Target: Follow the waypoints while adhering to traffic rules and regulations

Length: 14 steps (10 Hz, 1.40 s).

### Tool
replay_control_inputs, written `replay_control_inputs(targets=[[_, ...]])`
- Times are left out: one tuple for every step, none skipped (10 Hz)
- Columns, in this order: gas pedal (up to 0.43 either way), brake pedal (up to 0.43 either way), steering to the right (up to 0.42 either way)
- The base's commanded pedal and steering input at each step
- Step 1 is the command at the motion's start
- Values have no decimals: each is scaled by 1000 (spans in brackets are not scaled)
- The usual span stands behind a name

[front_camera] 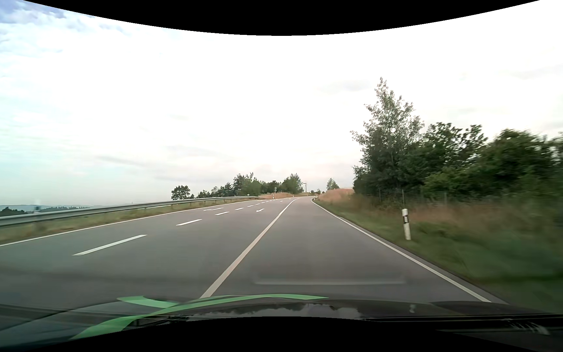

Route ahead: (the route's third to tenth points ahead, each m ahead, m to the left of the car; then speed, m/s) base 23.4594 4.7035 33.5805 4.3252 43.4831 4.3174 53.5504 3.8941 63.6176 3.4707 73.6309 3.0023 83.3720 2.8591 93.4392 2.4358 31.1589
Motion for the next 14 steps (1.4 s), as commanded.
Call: replay_control_inputs(targets=[[449,0,-2],[449,0,-2],[441,0,-1],[409,0,-1],[409,0,0],[429,0,0],[449,0,0],[461,0,1],[488,0,1],[488,0,2],[488,0,2],[488,0,2],[488,0,3],[480,0,4]])
